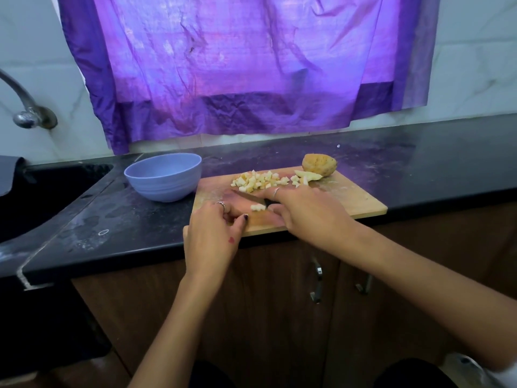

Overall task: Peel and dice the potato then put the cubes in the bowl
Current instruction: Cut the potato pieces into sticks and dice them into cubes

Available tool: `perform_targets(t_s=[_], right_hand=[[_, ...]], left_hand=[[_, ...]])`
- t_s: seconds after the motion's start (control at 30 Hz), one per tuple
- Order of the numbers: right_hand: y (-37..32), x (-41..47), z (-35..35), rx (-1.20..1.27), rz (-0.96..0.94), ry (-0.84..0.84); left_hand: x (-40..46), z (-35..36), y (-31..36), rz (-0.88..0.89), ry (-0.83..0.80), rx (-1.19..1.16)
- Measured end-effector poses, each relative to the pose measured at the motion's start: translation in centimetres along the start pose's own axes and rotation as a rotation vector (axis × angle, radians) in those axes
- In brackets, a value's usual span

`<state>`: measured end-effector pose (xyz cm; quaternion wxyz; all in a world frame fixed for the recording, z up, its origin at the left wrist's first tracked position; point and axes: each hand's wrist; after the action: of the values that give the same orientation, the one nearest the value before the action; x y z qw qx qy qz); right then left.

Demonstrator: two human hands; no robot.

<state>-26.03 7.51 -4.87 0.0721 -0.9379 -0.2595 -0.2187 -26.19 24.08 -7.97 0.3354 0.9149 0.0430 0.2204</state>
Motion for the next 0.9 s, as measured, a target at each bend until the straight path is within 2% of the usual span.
perform_targets(t_s=[0.1, 0.2, 0.3, 0.43, 0.57, 0.77, 0.9], right_hand=[[2.6, 0.3, -1.4, 0.154, 0.131, 0.095], [5.2, -1.1, -2.9, 0.069, 0.127, 0.070], [6.7, -2.9, -3.7, -0.107, 0.027, 0.025], [7.5, -2.6, -2.8, -0.097, -0.092, -0.025], [7.8, 0.9, -0.6, -0.112, -0.096, 0.047], [8.3, 5.5, 1.4, -0.164, -0.048, 0.088], [8.8, 4.5, 0.3, -0.024, 0.031, 0.202]], left_hand=[[1.9, -0.3, 0.9, -0.030, -0.125, -0.022], [4.0, 0.2, 1.6, 0.009, -0.189, 0.033], [6.0, 0.9, 1.5, 0.076, -0.133, 0.095], [7.0, 1.4, 1.0, 0.124, -0.030, 0.004], [7.2, 1.5, 0.3, 0.098, 0.070, -0.114], [7.3, 1.5, -0.5, 0.047, 0.131, -0.140], [7.3, 1.5, -0.4, 0.046, 0.132, -0.156]])
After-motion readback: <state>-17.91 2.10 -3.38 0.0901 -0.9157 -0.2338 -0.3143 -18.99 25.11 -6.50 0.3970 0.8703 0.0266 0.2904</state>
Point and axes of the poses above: each hand's wrist, its own x-axis towards the middle knuckle, its own z-axis out of the palm, y = z × x, and after that the axes turned 6 degrees about -z, right-handed
